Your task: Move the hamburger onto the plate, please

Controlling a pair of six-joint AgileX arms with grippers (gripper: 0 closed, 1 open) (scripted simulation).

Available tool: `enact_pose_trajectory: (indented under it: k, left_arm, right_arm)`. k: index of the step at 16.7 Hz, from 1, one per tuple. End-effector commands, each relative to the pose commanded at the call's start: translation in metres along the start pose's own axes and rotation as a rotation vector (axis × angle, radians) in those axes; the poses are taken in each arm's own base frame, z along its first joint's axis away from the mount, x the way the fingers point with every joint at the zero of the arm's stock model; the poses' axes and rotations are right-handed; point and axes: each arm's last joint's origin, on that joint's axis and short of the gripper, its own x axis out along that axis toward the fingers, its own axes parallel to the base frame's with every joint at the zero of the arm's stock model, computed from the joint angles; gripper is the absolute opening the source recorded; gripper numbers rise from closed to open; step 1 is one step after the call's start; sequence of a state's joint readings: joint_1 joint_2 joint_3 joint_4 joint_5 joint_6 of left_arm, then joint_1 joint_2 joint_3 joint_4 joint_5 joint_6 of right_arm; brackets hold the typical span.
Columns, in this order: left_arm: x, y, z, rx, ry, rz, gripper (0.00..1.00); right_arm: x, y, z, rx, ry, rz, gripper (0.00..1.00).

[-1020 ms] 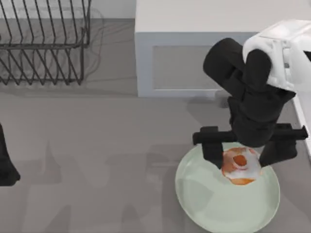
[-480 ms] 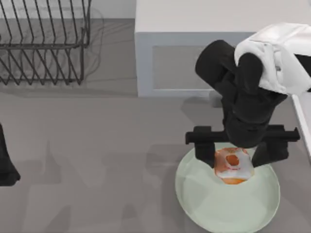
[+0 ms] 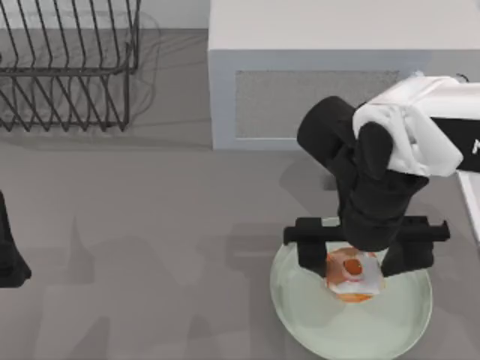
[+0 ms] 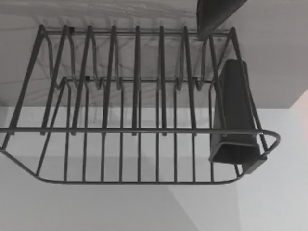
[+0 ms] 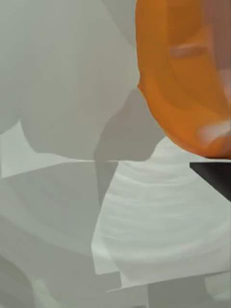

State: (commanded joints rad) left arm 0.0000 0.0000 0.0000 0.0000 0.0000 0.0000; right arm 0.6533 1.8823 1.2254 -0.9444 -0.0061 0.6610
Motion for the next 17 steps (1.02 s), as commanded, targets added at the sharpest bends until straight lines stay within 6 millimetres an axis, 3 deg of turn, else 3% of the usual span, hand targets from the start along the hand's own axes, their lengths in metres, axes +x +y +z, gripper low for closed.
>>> enact_pose_trajectory:
  k: [2,15,17]
  left_arm:
    - [0.0000,0.0000,0.0000,0.000,0.000,0.000,1.00]
    - [0.0000,0.0000,0.0000,0.000,0.000,0.000,1.00]
    - [0.0000,0.0000,0.0000,0.000,0.000,0.000,1.00]
  right_arm:
    - [0.0000,0.0000,0.0000,0.000,0.000,0.000,0.00]
    - [0.0000,0.0000,0.0000,0.000,0.000,0.000,0.98]
    - [0.0000,0.0000,0.0000,0.000,0.000,0.000,1.00]
